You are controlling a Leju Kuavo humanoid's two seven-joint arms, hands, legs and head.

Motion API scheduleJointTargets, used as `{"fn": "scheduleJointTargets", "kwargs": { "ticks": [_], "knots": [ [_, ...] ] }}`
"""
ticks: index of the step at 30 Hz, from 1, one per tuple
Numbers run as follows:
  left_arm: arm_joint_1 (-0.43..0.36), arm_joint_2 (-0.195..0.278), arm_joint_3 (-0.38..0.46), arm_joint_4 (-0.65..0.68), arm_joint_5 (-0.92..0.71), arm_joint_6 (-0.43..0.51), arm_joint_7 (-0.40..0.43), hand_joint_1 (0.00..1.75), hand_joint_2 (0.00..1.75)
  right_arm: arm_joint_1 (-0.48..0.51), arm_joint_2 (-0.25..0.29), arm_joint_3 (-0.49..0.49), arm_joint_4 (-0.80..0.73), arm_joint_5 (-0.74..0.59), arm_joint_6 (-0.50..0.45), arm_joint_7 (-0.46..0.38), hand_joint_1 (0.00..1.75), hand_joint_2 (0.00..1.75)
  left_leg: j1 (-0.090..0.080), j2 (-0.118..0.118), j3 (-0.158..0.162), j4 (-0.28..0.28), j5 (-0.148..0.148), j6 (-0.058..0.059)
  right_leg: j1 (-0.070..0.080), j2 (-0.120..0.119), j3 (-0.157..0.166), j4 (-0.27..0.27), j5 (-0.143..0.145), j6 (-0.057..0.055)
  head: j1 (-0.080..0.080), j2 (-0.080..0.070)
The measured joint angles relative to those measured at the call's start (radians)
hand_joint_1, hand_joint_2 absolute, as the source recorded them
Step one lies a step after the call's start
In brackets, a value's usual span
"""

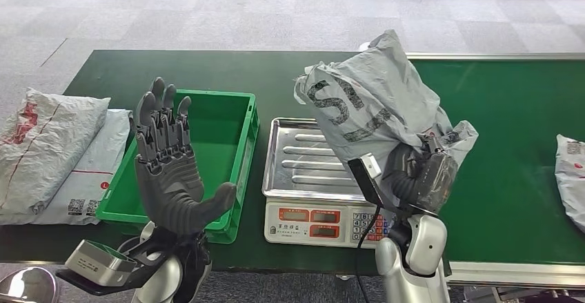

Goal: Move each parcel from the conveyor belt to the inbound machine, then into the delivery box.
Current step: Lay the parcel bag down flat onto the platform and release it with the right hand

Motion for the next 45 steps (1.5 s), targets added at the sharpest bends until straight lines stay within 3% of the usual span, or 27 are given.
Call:
{"fn": "scheduleJointTargets", "kwargs": {
  "ticks": [17,26,45],
  "knots": [
    [-0.002,0.006,-0.005,0.008,0.006,0.0,0.0,0.0,1.75,0.001,-0.02,0.064,0.052,-0.025,0.023,0.035,1.75,1.75,0.0,0.0,0.0,0.0,0.0,0.0,0.0,0.0,0.0,0.0,0.0,0.0,0.0,0.0],
    [-0.002,0.008,-0.006,0.017,0.006,0.001,0.0,0.0,1.75,-0.004,-0.03,0.079,0.122,-0.212,0.134,-0.021,1.75,1.75,0.0,0.0,0.0,0.0,0.0,0.0,0.0,0.0,0.0,0.0,0.0,0.0,0.0,0.0],
    [0.002,0.01,-0.006,0.018,0.0,-0.005,0.0,0.0,1.75,-0.038,-0.034,0.125,0.217,-0.212,0.155,-0.035,1.75,1.75,0.0,-0.001,-0.001,0.0,0.0,0.0,0.0,0.0,0.0,0.0,0.0,0.0,0.0,0.0]
  ]
}}
